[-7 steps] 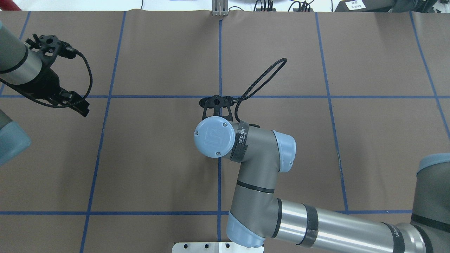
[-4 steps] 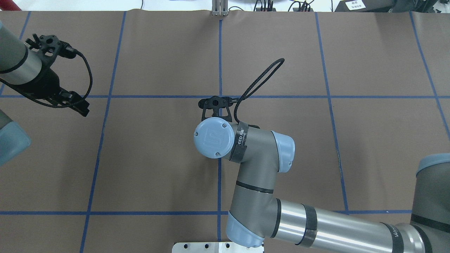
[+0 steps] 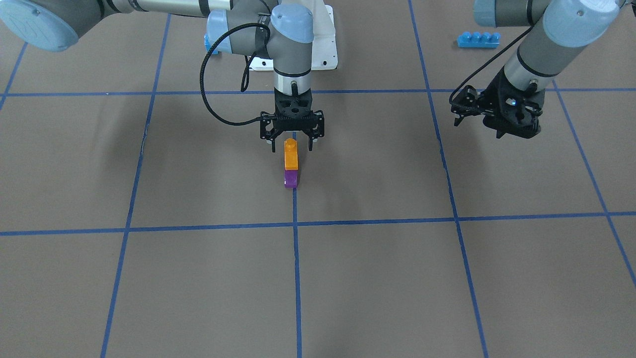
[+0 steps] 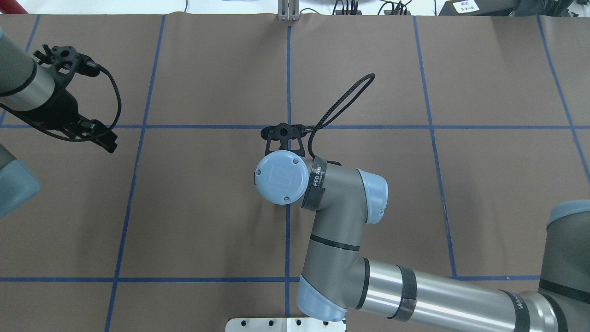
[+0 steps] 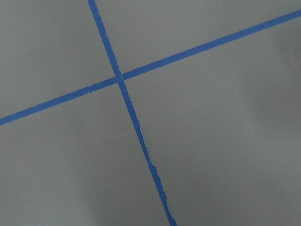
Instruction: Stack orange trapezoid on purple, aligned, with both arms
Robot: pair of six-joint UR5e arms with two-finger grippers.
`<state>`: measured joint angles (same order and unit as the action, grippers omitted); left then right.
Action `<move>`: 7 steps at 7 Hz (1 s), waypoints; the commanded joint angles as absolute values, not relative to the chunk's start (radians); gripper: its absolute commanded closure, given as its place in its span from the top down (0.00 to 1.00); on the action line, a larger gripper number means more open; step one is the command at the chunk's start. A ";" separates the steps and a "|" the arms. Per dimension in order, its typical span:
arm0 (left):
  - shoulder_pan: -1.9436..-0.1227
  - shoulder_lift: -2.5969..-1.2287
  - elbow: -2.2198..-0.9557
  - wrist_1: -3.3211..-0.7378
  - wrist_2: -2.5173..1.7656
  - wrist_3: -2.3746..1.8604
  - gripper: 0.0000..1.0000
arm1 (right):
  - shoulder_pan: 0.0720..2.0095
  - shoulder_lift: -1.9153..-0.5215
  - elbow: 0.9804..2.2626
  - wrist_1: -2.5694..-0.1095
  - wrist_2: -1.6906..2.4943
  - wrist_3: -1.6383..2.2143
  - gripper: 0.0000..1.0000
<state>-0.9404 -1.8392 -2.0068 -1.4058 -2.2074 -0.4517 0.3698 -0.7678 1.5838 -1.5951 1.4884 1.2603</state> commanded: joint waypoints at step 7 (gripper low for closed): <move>-1.129 -1.658 -2.003 -1.407 -2.194 -0.376 1.00 | 1.094 -1.177 1.735 -1.606 2.162 0.422 1.00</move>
